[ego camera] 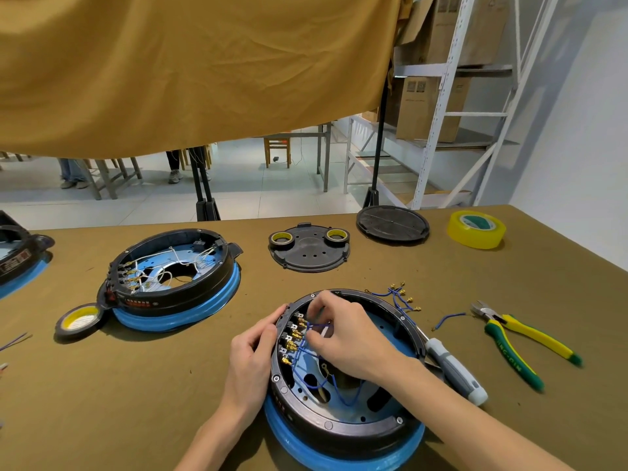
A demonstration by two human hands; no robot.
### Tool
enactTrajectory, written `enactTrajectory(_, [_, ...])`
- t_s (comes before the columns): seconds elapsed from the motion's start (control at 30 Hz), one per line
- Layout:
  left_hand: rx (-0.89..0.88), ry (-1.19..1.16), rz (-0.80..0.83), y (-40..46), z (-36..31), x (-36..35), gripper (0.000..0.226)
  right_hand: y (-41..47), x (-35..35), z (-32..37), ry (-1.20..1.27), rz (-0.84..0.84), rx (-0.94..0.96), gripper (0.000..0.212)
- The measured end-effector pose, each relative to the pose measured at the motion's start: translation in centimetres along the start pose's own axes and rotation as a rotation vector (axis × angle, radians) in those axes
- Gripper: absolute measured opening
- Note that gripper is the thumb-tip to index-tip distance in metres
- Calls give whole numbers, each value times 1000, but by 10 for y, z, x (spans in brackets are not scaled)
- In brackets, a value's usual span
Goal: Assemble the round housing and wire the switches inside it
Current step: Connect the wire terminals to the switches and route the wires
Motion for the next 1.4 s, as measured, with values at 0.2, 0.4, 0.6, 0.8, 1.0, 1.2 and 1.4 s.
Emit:
enactTrajectory(0.2, [-20,4,-2,0,0,1,33,8,1,-2,188,-22,-177,10])
enactTrajectory(0.4, [-2,26,10,0,2,1,34,20,2,1,345,52,-321,14])
enactTrajectory(0.6, [7,16,26,0,3,-1,34,22,-1,-2,324,50,-330,15])
enactTrajectory(0.8, [-31,15,31,3,4,-2,35,24,2,-4,345,43,-335,14])
enactTrajectory(1.0, [-27,5,46,3,3,-4,36,20,1,-2,337,2,-306,16])
enactTrajectory(1.2, [-19,18,63,-1,1,-6,37,12,5,-1,267,11,-259,8])
enactTrajectory(1.4, [-36,37,35,1,0,-3,35,0,1,5,186,63,-158,6])
Point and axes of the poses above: each hand's wrist, its own y-axis towards the middle knuckle, its own x-axis out of the back of the hand, z = x × y, the point moved 3 cm from there along y, towards the middle knuckle, and after that the axes turned 12 degrees about y, right-handed, at the moved point
